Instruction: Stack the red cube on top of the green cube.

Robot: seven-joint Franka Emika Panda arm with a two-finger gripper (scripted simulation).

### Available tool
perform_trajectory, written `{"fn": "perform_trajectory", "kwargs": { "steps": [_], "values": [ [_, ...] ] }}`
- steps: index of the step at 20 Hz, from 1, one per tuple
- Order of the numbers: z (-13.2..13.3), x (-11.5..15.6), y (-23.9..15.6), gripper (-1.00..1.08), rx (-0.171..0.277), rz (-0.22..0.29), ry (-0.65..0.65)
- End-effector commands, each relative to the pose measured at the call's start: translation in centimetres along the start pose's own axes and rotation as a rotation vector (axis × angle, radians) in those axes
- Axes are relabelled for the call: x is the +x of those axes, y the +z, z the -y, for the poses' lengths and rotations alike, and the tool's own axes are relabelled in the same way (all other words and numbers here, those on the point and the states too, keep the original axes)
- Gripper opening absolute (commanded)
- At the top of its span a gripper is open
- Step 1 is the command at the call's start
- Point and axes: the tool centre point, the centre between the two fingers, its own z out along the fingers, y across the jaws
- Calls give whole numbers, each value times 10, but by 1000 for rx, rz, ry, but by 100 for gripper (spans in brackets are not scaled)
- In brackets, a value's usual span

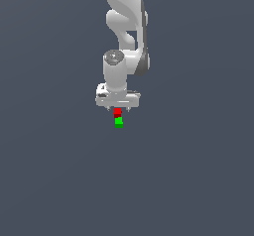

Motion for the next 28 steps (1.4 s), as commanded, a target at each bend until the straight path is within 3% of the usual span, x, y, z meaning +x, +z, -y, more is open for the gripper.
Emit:
{"fn": "perform_trajectory", "kwargs": {
  "steps": [1,9,17,28],
  "values": [
    [-4,-12,8,100,0,0,1],
    [-10,-30,23,100,-1,1,2],
    [-10,-31,30,100,-1,2,3],
    [-11,-32,71,100,-1,1,3]
  ]
}}
